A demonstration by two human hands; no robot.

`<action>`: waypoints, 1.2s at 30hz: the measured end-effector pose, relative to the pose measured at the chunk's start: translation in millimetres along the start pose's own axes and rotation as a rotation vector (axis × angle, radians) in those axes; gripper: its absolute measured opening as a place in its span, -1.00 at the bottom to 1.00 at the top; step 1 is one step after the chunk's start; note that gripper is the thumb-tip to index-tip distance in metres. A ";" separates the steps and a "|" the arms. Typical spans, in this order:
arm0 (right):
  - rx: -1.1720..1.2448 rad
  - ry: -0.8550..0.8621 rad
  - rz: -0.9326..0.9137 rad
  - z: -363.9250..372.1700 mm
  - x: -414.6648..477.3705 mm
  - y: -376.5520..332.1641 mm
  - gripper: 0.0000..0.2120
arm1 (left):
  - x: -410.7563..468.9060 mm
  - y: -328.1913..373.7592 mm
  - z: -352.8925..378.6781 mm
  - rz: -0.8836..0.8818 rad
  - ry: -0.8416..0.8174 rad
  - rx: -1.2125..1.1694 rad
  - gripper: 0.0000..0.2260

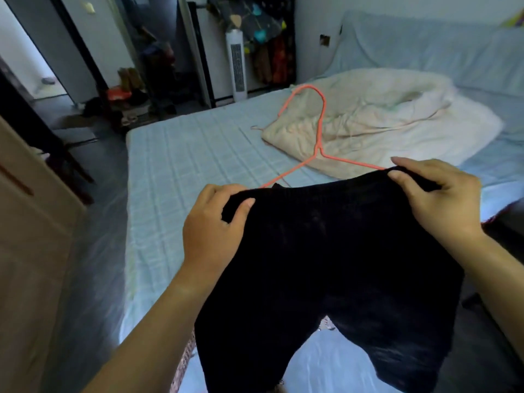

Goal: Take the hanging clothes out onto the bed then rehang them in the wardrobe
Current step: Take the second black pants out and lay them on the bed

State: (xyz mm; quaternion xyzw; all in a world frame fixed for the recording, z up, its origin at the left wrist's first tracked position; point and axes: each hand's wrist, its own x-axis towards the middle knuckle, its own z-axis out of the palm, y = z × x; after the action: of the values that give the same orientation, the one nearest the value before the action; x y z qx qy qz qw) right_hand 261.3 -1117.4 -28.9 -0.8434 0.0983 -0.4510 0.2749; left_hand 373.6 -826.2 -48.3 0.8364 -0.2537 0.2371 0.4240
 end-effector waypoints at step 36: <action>0.097 -1.074 0.220 546.6 69.3 332.1 -0.75 | 102.3 -392.4 311.5 -0.856 -0.542 0.497 -0.70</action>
State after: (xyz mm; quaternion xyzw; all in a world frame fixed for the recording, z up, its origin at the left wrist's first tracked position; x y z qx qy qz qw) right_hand 773.8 -1216.5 -405.0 -0.9261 0.0107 0.0702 0.3707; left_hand 753.1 -906.7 -381.3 0.9705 0.0719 -0.1266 0.1922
